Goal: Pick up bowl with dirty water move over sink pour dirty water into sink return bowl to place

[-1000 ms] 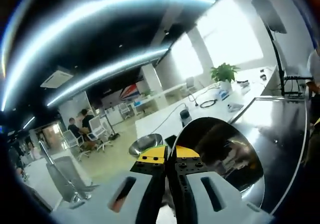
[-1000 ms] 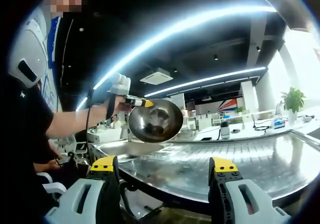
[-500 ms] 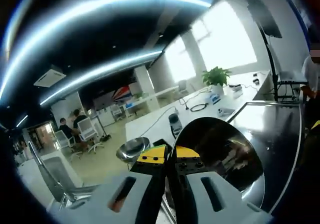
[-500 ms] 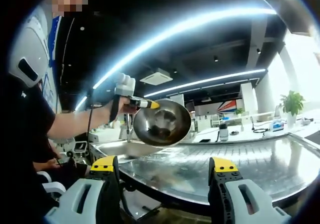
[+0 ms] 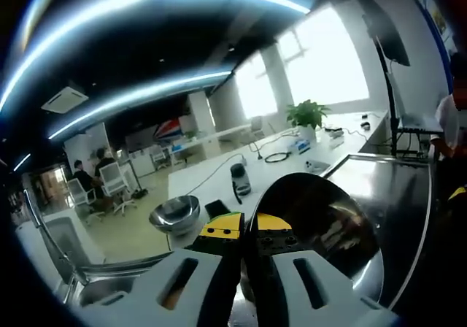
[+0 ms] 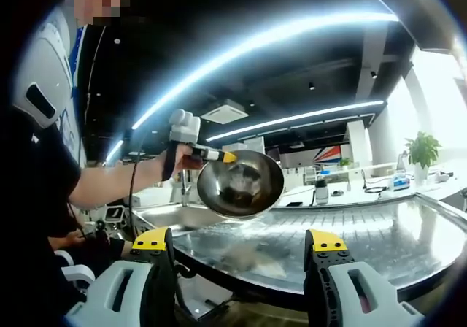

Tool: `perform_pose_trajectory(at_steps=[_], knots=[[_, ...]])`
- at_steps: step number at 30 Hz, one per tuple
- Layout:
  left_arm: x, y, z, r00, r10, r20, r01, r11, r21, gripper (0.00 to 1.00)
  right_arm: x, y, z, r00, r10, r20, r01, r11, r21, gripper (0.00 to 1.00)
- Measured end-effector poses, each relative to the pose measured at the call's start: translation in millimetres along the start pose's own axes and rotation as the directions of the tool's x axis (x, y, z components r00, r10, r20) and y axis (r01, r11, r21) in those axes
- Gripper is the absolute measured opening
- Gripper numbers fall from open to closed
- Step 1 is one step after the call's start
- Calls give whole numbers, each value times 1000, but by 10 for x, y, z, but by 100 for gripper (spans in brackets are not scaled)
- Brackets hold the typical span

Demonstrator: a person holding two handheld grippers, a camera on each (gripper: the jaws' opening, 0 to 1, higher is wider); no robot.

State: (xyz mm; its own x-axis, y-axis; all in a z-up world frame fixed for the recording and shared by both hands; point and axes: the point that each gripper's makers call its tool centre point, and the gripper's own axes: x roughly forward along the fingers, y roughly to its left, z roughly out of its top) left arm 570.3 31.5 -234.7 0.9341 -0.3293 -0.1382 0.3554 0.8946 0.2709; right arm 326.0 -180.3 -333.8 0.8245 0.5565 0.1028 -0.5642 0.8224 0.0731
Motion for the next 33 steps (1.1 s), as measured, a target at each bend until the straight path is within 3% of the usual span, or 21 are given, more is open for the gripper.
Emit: perform_pose_trajectory(at_steps=[11,19,27,33], knots=[[125,-191,-86,997,-77,1,76,986,-151,0,-43,-35,-16,1000,-14,0,14,1000,5,65],[217,-263,-193,995,-95,-14,91,976,-198,0,-78,-67,-3,1000,-23,-4,23,1000,-1,65],[328,-391,-377,993,-109,-44,96,969,-226,0,-81,-50,14,1000,-25,-7,25,1000,-7,65],[441,-464,-581,988,-135,-75,107,949,-297,0,-99,-46,4,999,-28,-16,28,1000,-13,65]])
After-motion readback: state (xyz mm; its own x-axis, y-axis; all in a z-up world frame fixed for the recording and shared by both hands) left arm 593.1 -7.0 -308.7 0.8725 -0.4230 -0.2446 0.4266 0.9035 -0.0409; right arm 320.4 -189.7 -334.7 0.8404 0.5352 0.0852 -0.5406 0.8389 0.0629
